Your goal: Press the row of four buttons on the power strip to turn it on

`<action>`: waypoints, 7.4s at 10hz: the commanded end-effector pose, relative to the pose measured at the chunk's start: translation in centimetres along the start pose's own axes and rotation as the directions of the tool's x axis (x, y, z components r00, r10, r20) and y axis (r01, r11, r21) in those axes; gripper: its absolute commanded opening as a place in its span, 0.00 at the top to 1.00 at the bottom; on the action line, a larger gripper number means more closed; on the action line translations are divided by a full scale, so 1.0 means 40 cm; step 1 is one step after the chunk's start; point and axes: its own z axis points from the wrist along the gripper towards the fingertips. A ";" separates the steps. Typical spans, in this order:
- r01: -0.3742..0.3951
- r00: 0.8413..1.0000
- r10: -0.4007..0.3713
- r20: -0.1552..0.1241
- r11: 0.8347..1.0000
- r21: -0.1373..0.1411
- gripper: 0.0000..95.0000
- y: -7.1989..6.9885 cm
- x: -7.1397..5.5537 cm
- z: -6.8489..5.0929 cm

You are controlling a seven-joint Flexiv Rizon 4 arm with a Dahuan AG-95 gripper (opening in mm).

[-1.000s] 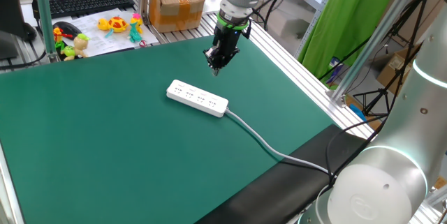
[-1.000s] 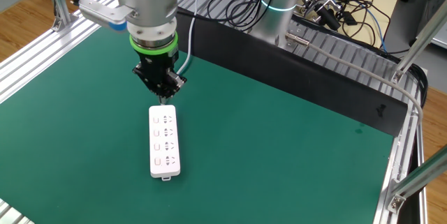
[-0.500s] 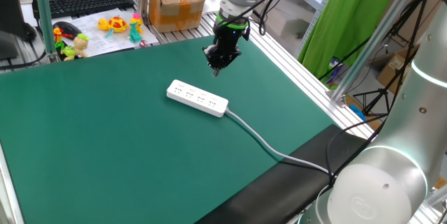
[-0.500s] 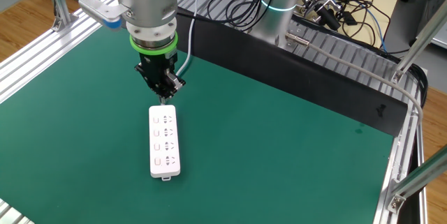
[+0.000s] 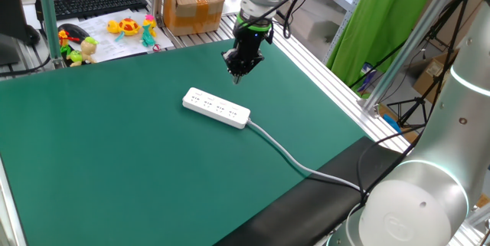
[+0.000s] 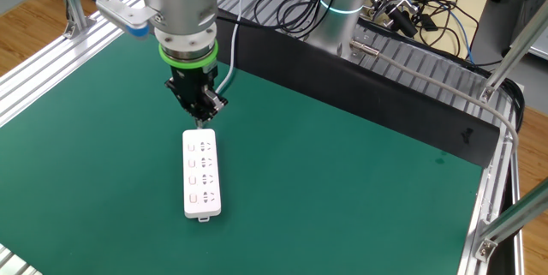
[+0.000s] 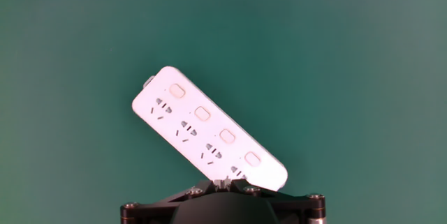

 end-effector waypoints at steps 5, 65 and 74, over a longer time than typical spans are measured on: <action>0.046 0.999 -0.048 0.015 0.996 0.077 1.00 -0.001 0.000 0.001; 0.318 0.948 -0.319 -0.010 0.943 0.099 0.60 -0.130 -0.023 0.248; 0.328 0.945 -0.328 -0.017 0.940 0.095 0.60 -0.145 -0.038 0.274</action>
